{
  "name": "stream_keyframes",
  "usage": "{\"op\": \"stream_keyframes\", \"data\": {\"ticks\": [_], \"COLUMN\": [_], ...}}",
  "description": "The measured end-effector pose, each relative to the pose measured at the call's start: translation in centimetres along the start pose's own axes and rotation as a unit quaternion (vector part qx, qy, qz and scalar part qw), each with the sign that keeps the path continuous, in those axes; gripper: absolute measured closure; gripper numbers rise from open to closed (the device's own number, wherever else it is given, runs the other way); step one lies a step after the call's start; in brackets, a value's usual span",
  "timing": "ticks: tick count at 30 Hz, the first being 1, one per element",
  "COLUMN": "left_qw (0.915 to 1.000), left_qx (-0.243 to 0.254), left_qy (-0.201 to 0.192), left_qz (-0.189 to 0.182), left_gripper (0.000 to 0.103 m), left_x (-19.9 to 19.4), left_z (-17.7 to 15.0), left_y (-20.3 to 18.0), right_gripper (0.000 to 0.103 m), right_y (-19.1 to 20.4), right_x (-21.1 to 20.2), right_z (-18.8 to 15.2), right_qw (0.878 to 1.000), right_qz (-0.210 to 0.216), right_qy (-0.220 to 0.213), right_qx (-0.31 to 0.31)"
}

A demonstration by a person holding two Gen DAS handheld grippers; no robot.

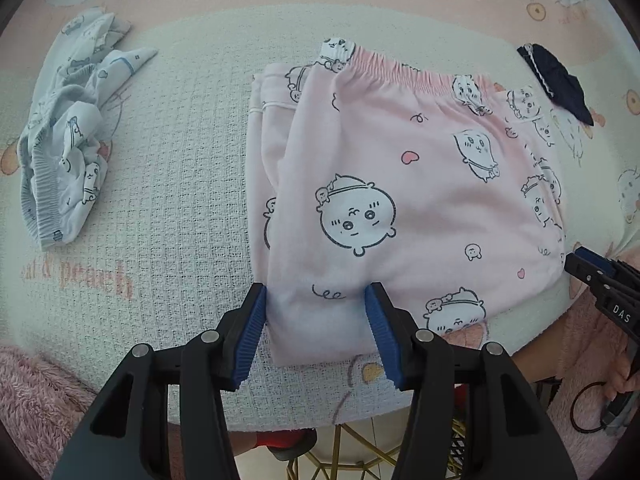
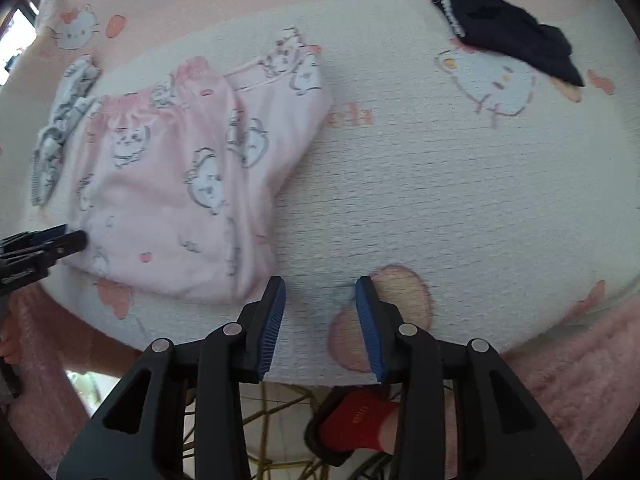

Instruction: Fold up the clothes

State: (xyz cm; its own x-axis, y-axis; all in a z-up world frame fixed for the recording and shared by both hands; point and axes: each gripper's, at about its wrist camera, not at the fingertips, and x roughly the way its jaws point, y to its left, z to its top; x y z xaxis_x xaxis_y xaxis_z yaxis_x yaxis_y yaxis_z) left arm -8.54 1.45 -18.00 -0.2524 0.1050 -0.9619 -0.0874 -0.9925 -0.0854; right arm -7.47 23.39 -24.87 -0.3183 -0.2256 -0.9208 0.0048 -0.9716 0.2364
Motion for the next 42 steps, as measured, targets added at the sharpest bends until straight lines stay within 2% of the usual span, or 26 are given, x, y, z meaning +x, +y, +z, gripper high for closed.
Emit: {"op": "stream_keyframes", "data": {"ticks": [5,7,13,14,16,19,21,23,24,26,27,28,31,33,34,37,38,39,40,41,42], "left_qw": [0.9998,0.9997,0.9999,0.9999,0.9997,0.9997,0.9998,0.9998,0.9998,0.9998,0.9998,0.9998,0.9993,0.9989,0.9979,0.9985,0.9991,0.9993,0.9992,0.9988,0.9982], "left_qx": [0.007,0.012,0.004,0.004,0.012,0.01,0.004,-0.003,-0.003,0.0,0.003,0.005,-0.026,-0.035,-0.04,-0.019,-0.021,-0.023,-0.03,-0.037,-0.044], "left_qy": [0.007,0.009,0.012,0.013,0.012,0.012,0.015,0.016,0.015,0.014,0.014,0.014,0.027,-0.004,-0.019,-0.025,-0.006,0.013,0.022,0.031,0.04], "left_qz": [0.015,0.018,0.01,0.01,0.017,0.018,0.013,0.008,0.008,0.011,0.012,0.014,0.002,-0.03,-0.047,-0.045,-0.036,-0.027,-0.017,-0.008,0.002], "left_gripper": [0.05,0.05,0.049,0.049,0.049,0.049,0.049,0.048,0.048,0.048,0.048,0.048,0.048,0.048,0.048,0.049,0.059,0.065,0.069,0.066,0.066], "left_x": [0.8,1.0,1.5,1.6,1.8,1.9,2.0,2.1,2.1,2.2,2.2,2.3,1.7,-0.5,-1.6,-1.6,-1.2,-0.8,-0.4,0.0,0.4], "left_z": [-0.1,-0.1,0.0,0.0,0.2,0.2,0.3,0.4,0.3,0.4,0.4,0.5,0.6,0.6,0.5,1.1,-0.5,-2.2,-2.2,-2.2,-2.2], "left_y": [-0.7,-1.0,-0.5,-0.5,-0.8,-0.8,-0.7,-0.4,-0.5,-0.6,-0.7,-0.8,-0.4,-0.1,0.0,0.3,1.6,2.9,3.5,4.1,4.7], "right_gripper": [0.065,0.065,0.065,0.063,0.063,0.063,0.063,0.063,0.065,0.065,0.06,0.058,0.057,0.056,0.056,0.055,0.055,0.055,0.056,0.061,0.075], "right_y": [0.4,1.2,1.0,-0.1,-2.0,-1.7,-0.8,-0.5,-0.4,-0.2,-0.3,-0.7,-2.1,-2.2,-1.3,-1.3,-1.6,-1.4,-1.3,-1.1,-0.9], "right_x": [-0.5,0.6,1.4,1.0,-0.1,-1.4,-0.8,0.6,1.3,0.8,0.7,0.2,-1.6,-2.7,-2.8,-1.5,-0.6,-0.4,-0.2,0.1,0.0], "right_z": [0.9,1.6,1.8,1.6,1.8,2.7,3.4,3.1,3.1,2.9,2.9,2.9,2.6,1.7,1.7,0.2,-0.4,-0.5,-0.7,-0.9,-0.9], "right_qw": [0.999,0.999,0.988,0.989,0.995,0.996,0.997,0.999,0.999,0.996,0.994,0.994,0.997,0.997,0.997,0.998,0.997,0.998,0.998,0.999,1.0], "right_qz": [-0.023,-0.022,-0.144,-0.143,-0.088,-0.031,-0.007,-0.021,-0.043,-0.077,-0.101,-0.1,-0.03,0.026,0.036,0.05,0.054,0.044,0.035,0.025,-0.003], "right_qy": [-0.027,-0.027,-0.014,-0.013,-0.024,-0.069,-0.074,-0.047,-0.033,-0.039,-0.036,-0.041,-0.054,-0.047,-0.04,0.01,0.031,0.03,0.028,0.027,0.028], "right_qx": [-0.005,-0.022,-0.052,-0.024,0.036,0.038,0.027,0.014,-0.003,-0.026,-0.03,-0.017,0.054,0.063,0.056,0.046,0.049,0.041,0.033,0.025,0.005]}}
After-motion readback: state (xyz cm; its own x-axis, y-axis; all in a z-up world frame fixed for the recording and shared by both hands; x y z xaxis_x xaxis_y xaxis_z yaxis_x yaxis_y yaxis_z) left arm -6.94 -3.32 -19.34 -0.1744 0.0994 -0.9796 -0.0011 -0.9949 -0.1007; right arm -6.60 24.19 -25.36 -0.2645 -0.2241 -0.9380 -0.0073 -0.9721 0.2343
